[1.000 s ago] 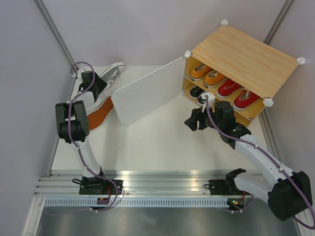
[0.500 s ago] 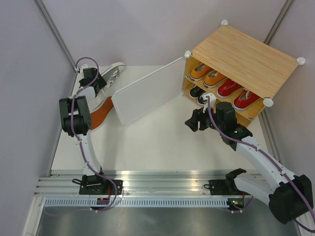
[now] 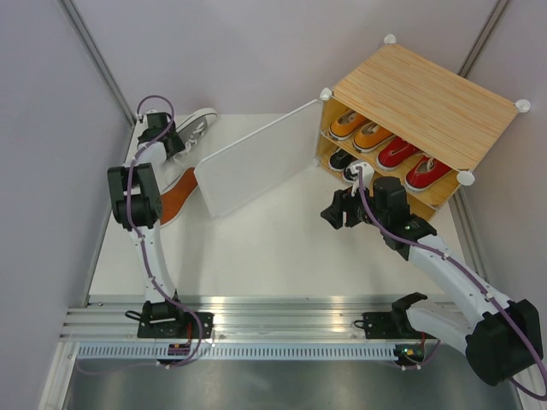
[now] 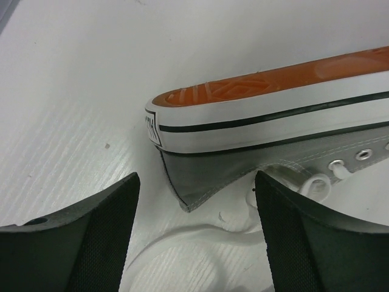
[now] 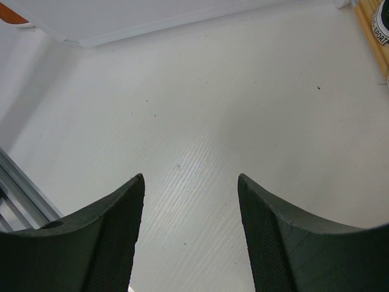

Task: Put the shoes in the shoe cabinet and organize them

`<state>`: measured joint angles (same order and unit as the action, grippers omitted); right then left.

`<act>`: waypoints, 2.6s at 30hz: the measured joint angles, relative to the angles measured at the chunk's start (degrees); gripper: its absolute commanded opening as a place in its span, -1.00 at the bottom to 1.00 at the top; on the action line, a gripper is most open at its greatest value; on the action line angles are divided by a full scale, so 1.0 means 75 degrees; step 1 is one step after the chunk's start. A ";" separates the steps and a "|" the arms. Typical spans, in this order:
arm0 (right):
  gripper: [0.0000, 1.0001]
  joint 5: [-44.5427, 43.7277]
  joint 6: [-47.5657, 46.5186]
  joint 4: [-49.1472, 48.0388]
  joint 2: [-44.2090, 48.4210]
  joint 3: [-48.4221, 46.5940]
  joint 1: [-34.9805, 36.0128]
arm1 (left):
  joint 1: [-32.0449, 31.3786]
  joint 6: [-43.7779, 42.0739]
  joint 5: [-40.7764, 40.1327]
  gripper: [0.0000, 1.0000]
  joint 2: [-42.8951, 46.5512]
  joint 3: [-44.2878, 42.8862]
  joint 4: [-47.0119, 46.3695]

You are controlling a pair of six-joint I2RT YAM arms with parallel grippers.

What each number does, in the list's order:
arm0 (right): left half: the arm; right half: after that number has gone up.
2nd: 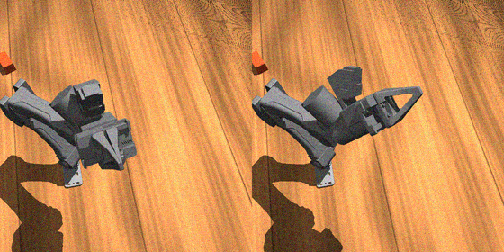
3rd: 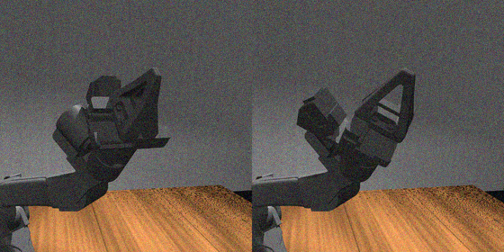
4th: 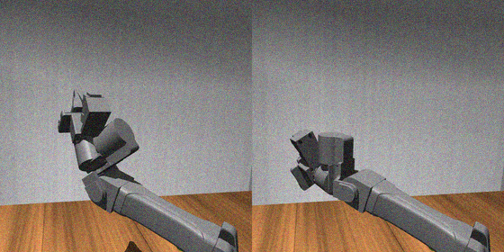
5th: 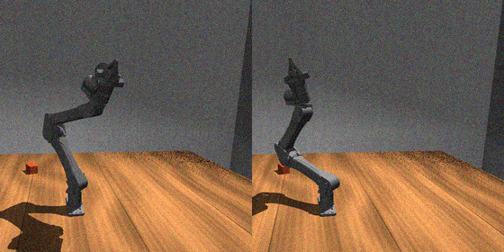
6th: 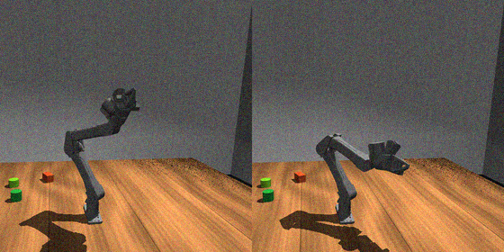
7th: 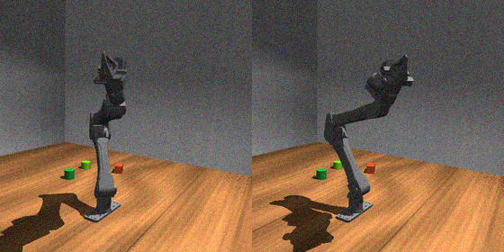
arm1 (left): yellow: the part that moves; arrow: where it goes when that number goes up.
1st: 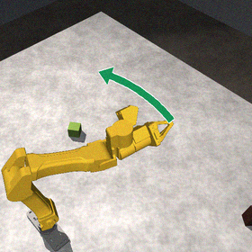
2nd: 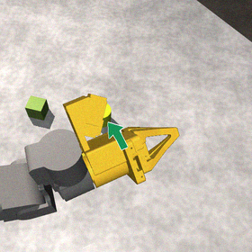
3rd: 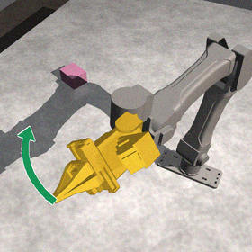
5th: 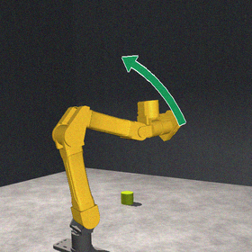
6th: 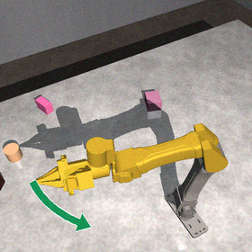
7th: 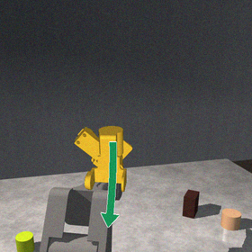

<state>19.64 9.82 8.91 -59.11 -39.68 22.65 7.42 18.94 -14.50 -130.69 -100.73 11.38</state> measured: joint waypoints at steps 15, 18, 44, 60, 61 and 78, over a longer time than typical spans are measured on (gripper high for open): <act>0.36 -0.0058 0.0067 0.0026 0.0044 0.0015 0.0000 | 0.0076 -0.0117 0.0181 -0.74 -0.0857 -0.1265 0.1142; 0.35 -0.0064 0.0096 0.0026 0.0087 0.0047 0.0000 | 0.0102 -0.0166 0.0300 -0.95 -0.0860 -0.1352 0.1151; 0.35 0.0087 0.0259 0.0020 0.1227 0.0597 0.0000 | 0.0580 0.3879 0.2728 -0.95 0.3287 0.3433 0.1323; 0.35 0.0379 0.0286 0.0029 0.1757 0.0848 0.0000 | 0.0979 0.5071 0.2888 -0.95 0.7064 0.5514 0.0437; 0.35 0.0408 0.0283 0.0029 0.1743 0.0845 0.0000 | 0.0979 0.5068 0.2911 -0.95 0.7300 0.5581 0.0519; 0.36 0.1169 0.0344 -0.0245 0.0935 0.0219 0.0000 | 0.0192 0.3590 0.1110 -0.95 1.0660 0.5179 0.3882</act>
<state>28.40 12.40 7.07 -52.10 -38.04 22.65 8.86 45.87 -6.17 -50.74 -61.89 40.49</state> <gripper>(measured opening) 0.677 0.065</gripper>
